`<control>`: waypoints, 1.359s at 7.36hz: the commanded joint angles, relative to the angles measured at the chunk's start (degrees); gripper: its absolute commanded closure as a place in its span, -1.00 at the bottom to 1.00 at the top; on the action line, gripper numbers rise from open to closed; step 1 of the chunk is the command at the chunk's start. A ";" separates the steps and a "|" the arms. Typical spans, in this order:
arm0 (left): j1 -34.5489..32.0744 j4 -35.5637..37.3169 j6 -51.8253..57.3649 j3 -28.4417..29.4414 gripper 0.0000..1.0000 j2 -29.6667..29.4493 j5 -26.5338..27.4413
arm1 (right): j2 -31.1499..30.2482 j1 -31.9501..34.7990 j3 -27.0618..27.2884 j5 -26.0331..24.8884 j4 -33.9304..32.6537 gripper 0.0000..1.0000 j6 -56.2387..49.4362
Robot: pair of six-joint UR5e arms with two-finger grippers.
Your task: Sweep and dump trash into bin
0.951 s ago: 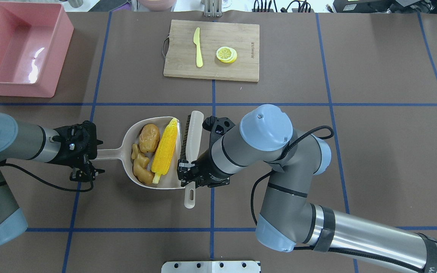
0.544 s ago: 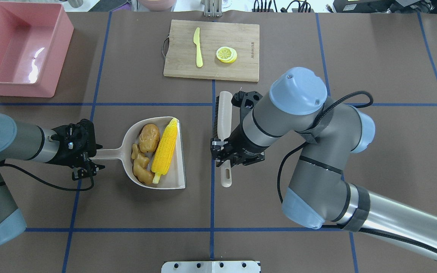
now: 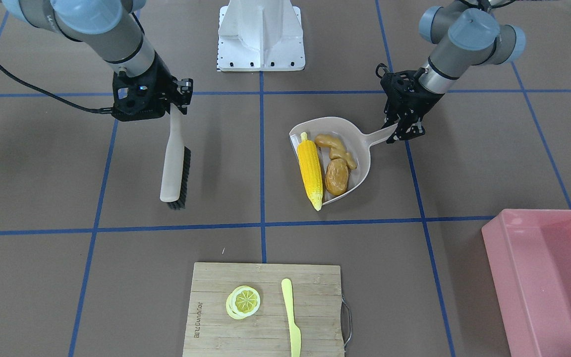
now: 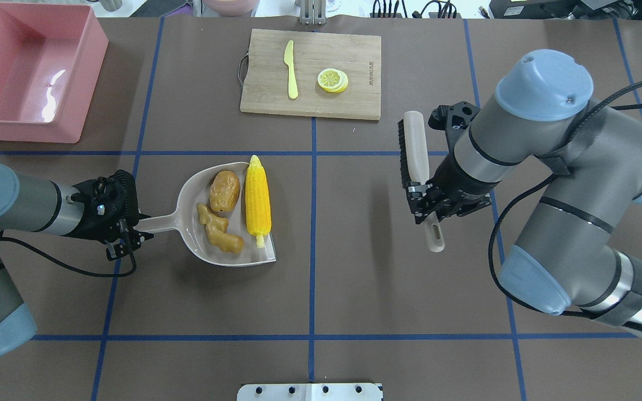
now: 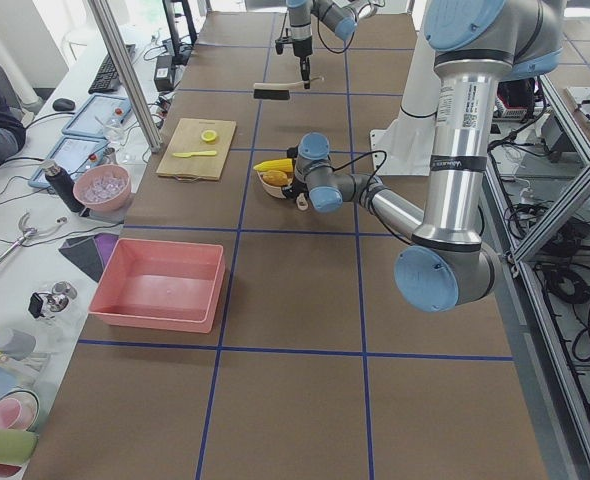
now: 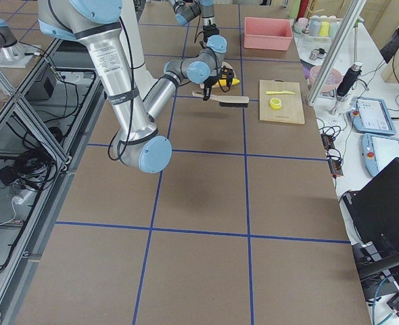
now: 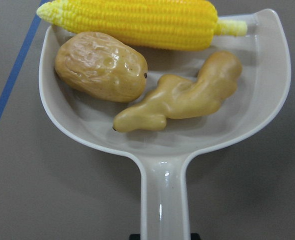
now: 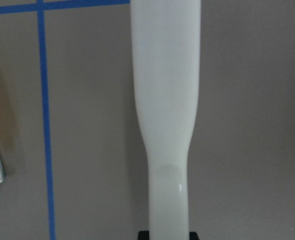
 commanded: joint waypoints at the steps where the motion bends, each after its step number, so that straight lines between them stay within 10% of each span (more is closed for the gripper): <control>1: -1.47 -0.15 -0.27 -0.76 0.61 0.00 -0.10 | -7.73 3.94 1.88 -0.27 -1.04 1.00 -8.26; 4: -1.65 -0.59 -1.24 -1.11 0.61 0.70 0.60 | -16.19 7.65 4.43 -0.88 -0.60 1.00 -16.56; 10: -1.12 -0.25 -1.41 -1.11 0.61 0.53 0.60 | -7.96 -0.52 -2.05 -4.13 -1.74 1.00 -18.14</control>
